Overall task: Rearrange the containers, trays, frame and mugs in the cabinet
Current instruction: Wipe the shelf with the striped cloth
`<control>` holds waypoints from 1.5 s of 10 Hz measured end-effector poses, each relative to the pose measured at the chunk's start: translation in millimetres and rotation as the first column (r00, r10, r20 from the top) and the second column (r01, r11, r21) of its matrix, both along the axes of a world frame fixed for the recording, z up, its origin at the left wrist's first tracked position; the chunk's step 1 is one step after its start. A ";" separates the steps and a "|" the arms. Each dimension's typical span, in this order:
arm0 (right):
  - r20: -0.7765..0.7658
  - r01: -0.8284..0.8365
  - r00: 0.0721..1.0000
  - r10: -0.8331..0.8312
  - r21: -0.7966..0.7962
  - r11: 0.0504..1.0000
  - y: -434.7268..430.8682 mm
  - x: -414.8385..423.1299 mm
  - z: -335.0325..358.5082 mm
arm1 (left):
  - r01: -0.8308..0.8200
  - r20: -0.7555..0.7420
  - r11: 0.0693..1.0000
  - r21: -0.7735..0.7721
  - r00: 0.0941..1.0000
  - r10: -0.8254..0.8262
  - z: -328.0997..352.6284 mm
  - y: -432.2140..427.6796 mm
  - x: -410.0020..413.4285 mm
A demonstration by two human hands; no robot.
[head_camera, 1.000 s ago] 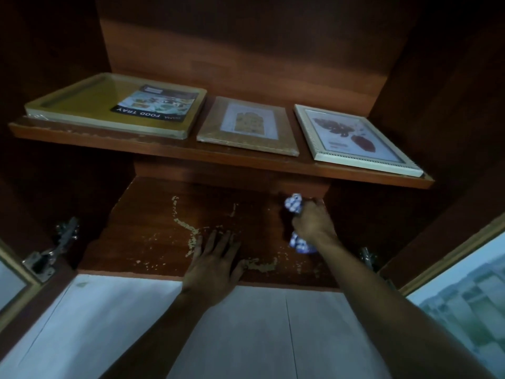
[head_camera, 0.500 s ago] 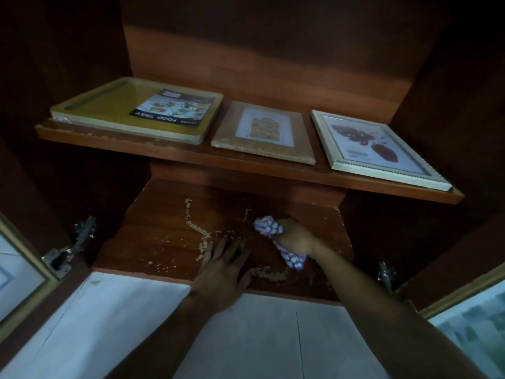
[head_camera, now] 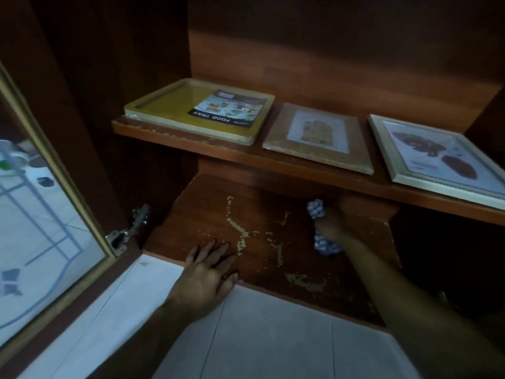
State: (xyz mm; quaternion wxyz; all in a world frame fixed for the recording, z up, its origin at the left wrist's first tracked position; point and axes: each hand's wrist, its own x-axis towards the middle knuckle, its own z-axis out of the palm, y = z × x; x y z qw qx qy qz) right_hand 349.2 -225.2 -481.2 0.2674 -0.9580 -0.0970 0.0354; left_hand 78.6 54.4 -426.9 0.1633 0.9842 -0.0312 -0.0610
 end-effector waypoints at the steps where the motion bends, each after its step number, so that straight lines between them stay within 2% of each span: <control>1: 0.012 -0.155 0.988 0.155 0.015 0.988 65.1 -80.5 47.7 | 0.003 0.194 0.999 0.050 0.981 -0.012 -9.1 7.1 -5.8; 2: -0.024 -0.448 0.893 0.449 0.033 0.893 102.5 -151.7 91.1 | -0.022 0.230 0.997 0.079 0.973 0.004 -15.5 11.0 -9.4; 3: -0.085 -0.504 0.850 0.520 0.156 0.849 102.9 -141.5 103.9 | -0.065 0.244 0.997 0.049 0.969 0.051 -15.8 22.2 -15.5; 4: -0.019 -0.239 0.968 0.249 0.212 0.948 91.1 -93.9 111.7 | -0.109 0.240 0.994 0.024 0.966 0.100 -14.8 28.5 -21.6; 5: -0.012 -0.097 0.995 0.101 0.195 0.976 83.3 -58.8 106.9 | -0.129 0.257 0.991 0.025 0.959 0.119 -13.7 30.3 -26.5; 7: 0.029 -0.234 0.972 0.235 -0.041 0.971 111.6 -99.2 79.8 | -0.157 0.240 0.987 0.045 0.960 0.142 -9.2 33.6 -36.6; 8: 0.089 -0.418 0.903 0.421 -0.046 0.907 137.0 -145.8 78.0 | -0.174 0.224 0.984 0.041 0.961 0.160 -5.8 41.3 -40.5; 9: -0.006 -0.582 0.813 0.582 -0.052 0.812 152.3 -162.9 83.0 | -0.184 0.203 0.978 0.098 0.966 0.162 -7.4 51.1 -43.9; 10: -0.051 -0.568 0.817 0.575 0.106 0.816 160.3 -142.3 99.3 | -0.199 0.224 0.971 0.132 0.960 0.167 -7.7 54.4 -45.9; 11: 0.010 -0.393 0.915 0.403 0.242 0.887 162.6 -96.5 117.6 | -0.208 0.242 0.969 0.135 0.955 0.172 -6.2 56.3 -46.6; 12: 0.082 -0.227 0.972 0.221 0.066 0.972 159.2 -54.5 113.6 | -0.205 0.255 0.966 0.159 0.954 0.160 -9.6 57.9 -47.6; 13: 0.089 -0.338 0.939 0.333 0.055 0.939 165.7 -57.5 95.2 | -0.214 0.259 0.965 0.151 0.951 0.171 -11.1 55.9 -48.0; 14: 0.115 -0.459 0.881 0.459 -0.028 0.888 177.7 -94.6 89.7 | -0.226 0.260 0.965 0.132 0.947 0.187 -12.7 54.3 -48.8; 15: 0.067 -0.613 0.784 0.618 -0.073 0.786 191.3 -134.3 82.5 | -0.228 0.265 0.966 0.122 0.945 0.190 -13.2 55.0 -50.0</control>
